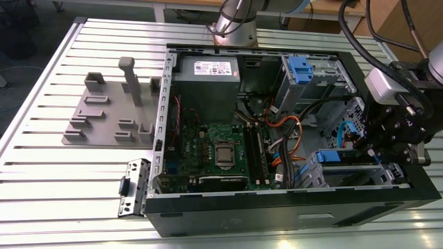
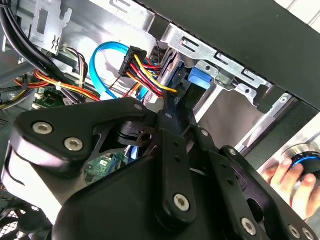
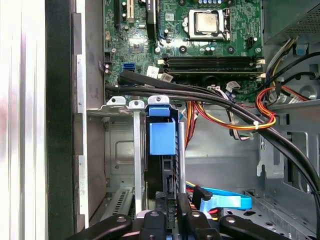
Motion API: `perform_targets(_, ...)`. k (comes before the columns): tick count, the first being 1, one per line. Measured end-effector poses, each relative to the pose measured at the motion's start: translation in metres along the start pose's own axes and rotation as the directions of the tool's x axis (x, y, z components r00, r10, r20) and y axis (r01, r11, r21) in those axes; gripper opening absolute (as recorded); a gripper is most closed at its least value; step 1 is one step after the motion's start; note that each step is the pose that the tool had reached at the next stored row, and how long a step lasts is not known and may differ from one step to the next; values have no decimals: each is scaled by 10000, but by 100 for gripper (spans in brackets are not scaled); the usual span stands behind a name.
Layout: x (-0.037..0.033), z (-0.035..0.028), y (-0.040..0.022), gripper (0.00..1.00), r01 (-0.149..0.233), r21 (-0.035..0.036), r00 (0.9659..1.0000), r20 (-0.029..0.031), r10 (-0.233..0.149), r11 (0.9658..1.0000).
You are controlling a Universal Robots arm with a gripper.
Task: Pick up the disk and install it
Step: 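Insert the first disk wire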
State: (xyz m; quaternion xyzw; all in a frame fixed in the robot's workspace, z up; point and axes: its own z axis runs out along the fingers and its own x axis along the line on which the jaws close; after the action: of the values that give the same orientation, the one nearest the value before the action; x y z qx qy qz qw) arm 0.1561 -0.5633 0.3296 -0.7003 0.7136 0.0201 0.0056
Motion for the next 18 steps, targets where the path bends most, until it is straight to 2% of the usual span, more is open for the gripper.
perform_targets(2,-1,-11,-6,23,2,0,10000,-1,-2,10000)
perform_targets(5,-4,-101,-19,23,1,-2,10000,-2,-1,10000)
perform_targets(7,-5,-140,-34,23,0,-16,10000,8,0,10000)
perform_targets(8,-5,-140,-52,23,0,-45,10000,48,0,10000)
perform_targets(10,-8,-142,-92,23,0,-166,9998,185,4,9999)
perform_targets(13,-17,-141,-151,23,1,-330,9995,329,10,9995)
perform_targets(14,-22,-141,-168,22,3,-370,9993,363,10,9993)
perform_targets(15,-27,-141,-184,16,4,-403,9993,381,12,9992)
perform_targets(18,-37,-142,-240,10,4,-489,9992,400,16,9988)
